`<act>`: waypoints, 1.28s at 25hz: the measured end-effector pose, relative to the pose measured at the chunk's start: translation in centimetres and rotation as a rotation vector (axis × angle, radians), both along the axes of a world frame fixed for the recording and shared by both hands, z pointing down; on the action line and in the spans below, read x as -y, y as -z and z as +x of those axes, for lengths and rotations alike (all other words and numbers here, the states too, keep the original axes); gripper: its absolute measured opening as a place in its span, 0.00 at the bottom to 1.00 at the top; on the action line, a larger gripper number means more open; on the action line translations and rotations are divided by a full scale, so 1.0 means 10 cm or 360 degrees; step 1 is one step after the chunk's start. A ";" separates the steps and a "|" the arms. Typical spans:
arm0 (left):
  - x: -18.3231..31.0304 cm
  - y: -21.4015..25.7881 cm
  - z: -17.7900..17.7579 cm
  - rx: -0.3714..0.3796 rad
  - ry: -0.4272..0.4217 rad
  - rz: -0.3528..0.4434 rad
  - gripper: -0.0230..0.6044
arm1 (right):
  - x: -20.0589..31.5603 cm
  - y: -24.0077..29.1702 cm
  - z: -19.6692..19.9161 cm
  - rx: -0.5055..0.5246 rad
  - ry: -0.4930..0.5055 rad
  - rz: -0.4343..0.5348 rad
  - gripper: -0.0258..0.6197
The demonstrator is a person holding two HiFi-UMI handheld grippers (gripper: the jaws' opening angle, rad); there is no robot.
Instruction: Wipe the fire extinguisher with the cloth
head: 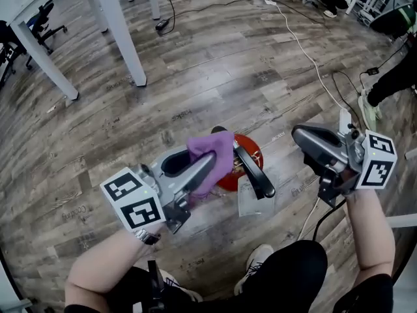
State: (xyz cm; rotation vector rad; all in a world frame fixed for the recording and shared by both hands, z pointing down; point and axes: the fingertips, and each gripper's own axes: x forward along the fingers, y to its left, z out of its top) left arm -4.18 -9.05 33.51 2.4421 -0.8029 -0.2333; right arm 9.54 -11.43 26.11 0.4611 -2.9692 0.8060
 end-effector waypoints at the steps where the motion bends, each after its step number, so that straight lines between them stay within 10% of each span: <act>1: 0.13 -0.01 -0.09 -0.0003 0.0051 -0.0011 0.18 | 0.01 -0.01 0.00 0.0002 -0.0004 -0.0003 0.04; 11: 0.59 -0.05 -0.52 -0.0036 0.0194 -0.0042 0.17 | 0.12 -0.08 0.02 0.0006 -0.0053 -0.0025 0.04; 22: 0.28 0.51 -0.70 -0.0332 0.0094 -0.0191 0.17 | 0.10 0.05 0.30 0.0092 -0.0337 -0.0329 0.04; 32: -0.45 2.47 -0.91 -0.0204 0.0036 -0.0514 0.18 | -0.53 1.70 0.39 0.0023 -0.0458 -0.0687 0.04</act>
